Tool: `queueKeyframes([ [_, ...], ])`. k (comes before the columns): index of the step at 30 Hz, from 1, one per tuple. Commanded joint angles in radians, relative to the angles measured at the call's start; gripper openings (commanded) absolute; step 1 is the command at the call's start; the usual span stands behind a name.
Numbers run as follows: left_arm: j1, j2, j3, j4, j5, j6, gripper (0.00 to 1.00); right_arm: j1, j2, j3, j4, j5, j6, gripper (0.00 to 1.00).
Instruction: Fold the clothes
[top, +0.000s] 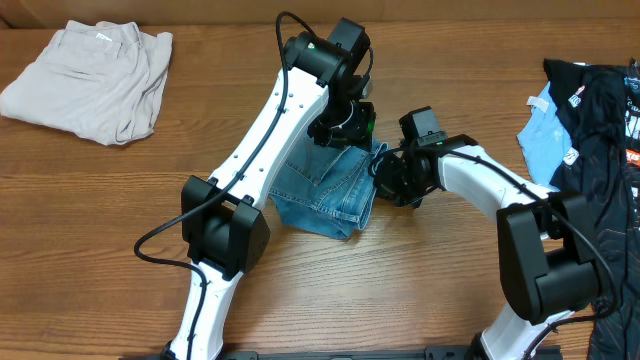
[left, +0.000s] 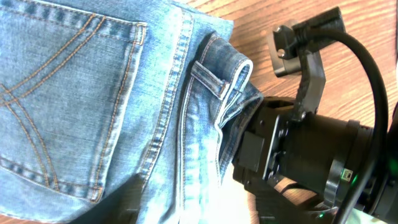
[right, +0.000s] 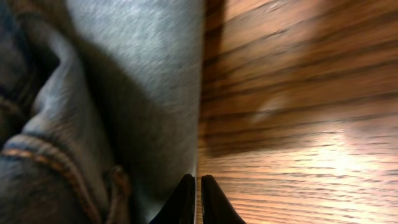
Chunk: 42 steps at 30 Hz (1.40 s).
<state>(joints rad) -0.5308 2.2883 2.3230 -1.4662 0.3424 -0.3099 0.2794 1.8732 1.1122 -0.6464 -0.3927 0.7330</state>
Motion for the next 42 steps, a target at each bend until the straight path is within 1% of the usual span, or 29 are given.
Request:
queueKeyframes([
  [1, -0.004, -0.024, -0.004, 0.005, 0.013, 0.027, 0.8, -0.038, 0.003, 0.002, -0.014, -0.021, 0.004, 0.09],
  [3, -0.001, -0.024, -0.004, 0.005, 0.005, 0.026, 0.86, -0.064, 0.002, 0.014, -0.048, -0.024, 0.0, 0.08],
  [7, 0.009, -0.024, -0.004, 0.005, -0.024, 0.026, 0.88, -0.125, -0.008, 0.075, -0.167, -0.023, -0.063, 0.08],
  [9, 0.014, -0.024, -0.004, 0.005, -0.049, 0.026, 0.97, -0.151, -0.02, 0.111, -0.227, -0.023, -0.096, 0.09],
  [10, 0.017, -0.024, -0.004, 0.005, -0.064, 0.026, 1.0, -0.164, -0.029, 0.133, -0.256, -0.023, -0.114, 0.09],
  [13, 0.027, -0.024, -0.004, 0.013, -0.113, 0.025, 1.0, -0.193, -0.061, 0.193, -0.327, -0.024, -0.16, 0.13],
  [14, 0.031, -0.024, -0.004, 0.016, -0.137, 0.023, 1.0, -0.199, -0.072, 0.214, -0.347, -0.025, -0.17, 0.16],
  [15, 0.042, -0.024, -0.004, 0.02, -0.177, 0.001, 1.0, -0.209, -0.09, 0.249, -0.377, -0.041, -0.203, 0.22],
  [16, 0.051, -0.024, -0.004, 0.02, -0.201, -0.019, 1.0, -0.213, -0.101, 0.27, -0.389, -0.068, -0.235, 0.25],
  [18, 0.08, -0.024, -0.004, 0.025, -0.216, -0.045, 1.0, -0.214, -0.118, 0.303, -0.386, -0.176, -0.323, 0.58],
  [20, 0.111, -0.024, -0.004, 0.035, -0.216, -0.058, 1.0, -0.213, -0.123, 0.316, -0.365, -0.294, -0.406, 0.76],
  [22, 0.141, -0.024, -0.004, 0.04, -0.214, -0.065, 1.0, -0.207, -0.122, 0.315, -0.338, -0.379, -0.455, 0.84],
  [24, 0.171, -0.024, -0.004, 0.033, -0.212, -0.065, 1.0, -0.196, -0.111, 0.314, -0.317, -0.406, -0.463, 0.86],
  [25, 0.181, -0.024, -0.004, 0.025, -0.212, -0.064, 1.0, -0.188, -0.104, 0.314, -0.303, -0.416, -0.475, 0.82],
  [26, 0.192, -0.024, -0.004, 0.011, -0.212, -0.064, 1.0, -0.179, -0.095, 0.314, -0.289, -0.421, -0.476, 0.75],
  [27, 0.2, -0.024, -0.005, -0.002, -0.212, -0.064, 1.0, -0.169, -0.084, 0.313, -0.276, -0.422, -0.475, 0.63],
  [28, 0.206, -0.024, -0.004, -0.014, -0.212, -0.064, 1.0, -0.16, -0.076, 0.312, -0.267, -0.422, -0.475, 0.47],
  [29, 0.211, -0.024, -0.005, -0.026, -0.217, -0.06, 1.0, -0.15, -0.064, 0.31, -0.254, -0.426, -0.475, 0.36],
  [31, 0.215, -0.024, -0.005, -0.038, -0.224, -0.037, 1.0, -0.134, -0.039, 0.307, -0.233, -0.452, -0.475, 0.24],
  [34, 0.217, -0.024, -0.005, -0.04, -0.235, -0.031, 1.0, -0.113, 0.013, 0.307, -0.19, -0.497, -0.475, 0.13],
  [42, 0.217, -0.024, -0.005, -0.048, -0.258, -0.027, 1.0, -0.095, 0.204, 0.307, -0.158, -0.499, -0.476, 0.06],
])
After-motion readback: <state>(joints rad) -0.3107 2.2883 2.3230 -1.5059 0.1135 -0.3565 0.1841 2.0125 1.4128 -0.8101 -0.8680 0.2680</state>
